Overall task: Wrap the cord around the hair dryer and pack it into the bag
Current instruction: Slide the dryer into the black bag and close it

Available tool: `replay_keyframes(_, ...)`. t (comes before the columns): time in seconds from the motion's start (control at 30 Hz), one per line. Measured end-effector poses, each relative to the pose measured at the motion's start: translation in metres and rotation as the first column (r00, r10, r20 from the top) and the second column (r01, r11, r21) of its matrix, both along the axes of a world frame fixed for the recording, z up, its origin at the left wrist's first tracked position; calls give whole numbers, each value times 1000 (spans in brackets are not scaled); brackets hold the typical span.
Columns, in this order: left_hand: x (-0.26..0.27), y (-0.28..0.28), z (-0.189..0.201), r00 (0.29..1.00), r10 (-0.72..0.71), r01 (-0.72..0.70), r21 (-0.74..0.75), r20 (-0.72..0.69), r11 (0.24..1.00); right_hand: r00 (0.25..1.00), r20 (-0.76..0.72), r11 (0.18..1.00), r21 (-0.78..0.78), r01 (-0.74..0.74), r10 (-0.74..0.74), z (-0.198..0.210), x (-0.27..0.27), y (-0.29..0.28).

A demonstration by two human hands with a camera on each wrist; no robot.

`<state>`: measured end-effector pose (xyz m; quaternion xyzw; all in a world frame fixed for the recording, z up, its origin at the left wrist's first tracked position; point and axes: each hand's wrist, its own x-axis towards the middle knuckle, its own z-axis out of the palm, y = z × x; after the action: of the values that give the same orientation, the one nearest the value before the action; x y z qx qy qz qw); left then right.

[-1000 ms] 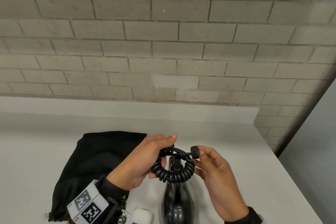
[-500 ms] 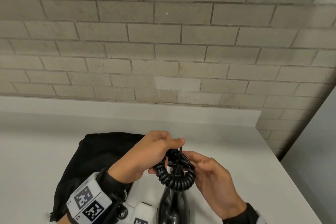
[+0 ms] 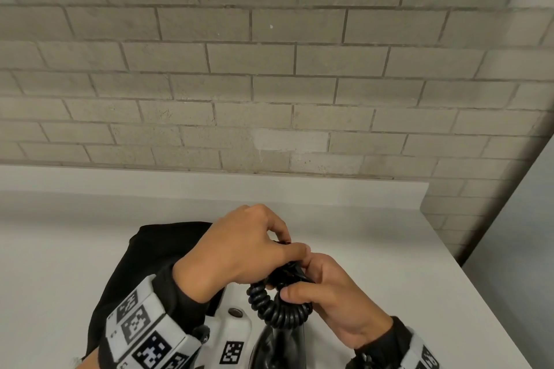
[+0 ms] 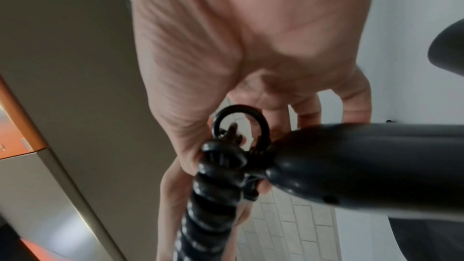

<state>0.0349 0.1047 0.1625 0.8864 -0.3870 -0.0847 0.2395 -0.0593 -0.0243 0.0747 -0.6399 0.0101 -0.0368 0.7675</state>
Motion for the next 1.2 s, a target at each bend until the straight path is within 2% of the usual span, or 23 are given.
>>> replay_keyframes(0.1, -6, 1, 5, 973, -29, 13, 69, 230, 998, 1000, 16, 1000, -12, -25, 25, 2, 2, -2)
replay_keyframes(0.2, -9, 2, 9, 948, -79, 44, 120, 309, 992, 997, 10, 997, -32, -73, 73, 3, 2, -3)
replay_keyframes(0.4, -5, -3, 15, 972, -98, 62, 169, 216, 984, 990, -2, 990, -3, -139, 139, 7, 6, -3)
replay_keyframes(0.57, 8, -9, 14, 991, -128, 120, 167, 40, 979, 992, 2, 980, 153, -127, 128, -1, 10, 5)
replay_keyframes(0.73, 21, -7, -5, 996, -72, 74, 24, -58, 997, 994, 60, 931, 349, -105, 90, -11, 8, 9)
replay_keyframes(0.9, 17, -8, -20, 953, -150, 88, -234, -263, 968, 997, 83, 958, 286, -31, 7, -9, 2, 14)
replay_keyframes(1.03, 14, -1, -26, 829, -194, -46, -409, -525, 911, 961, 159, 955, 230, 187, -226, -12, -1, 17)
replay_keyframes(1.13, 12, 10, -36, 763, -349, 10, -529, -544, 848, 883, 227, 912, 131, 389, -410, -17, -4, 16)
replay_keyframes(1.2, 9, 17, -47, 708, -459, 73, -590, -537, 804, 826, 296, 870, 36, 492, -480, -17, -6, 15)
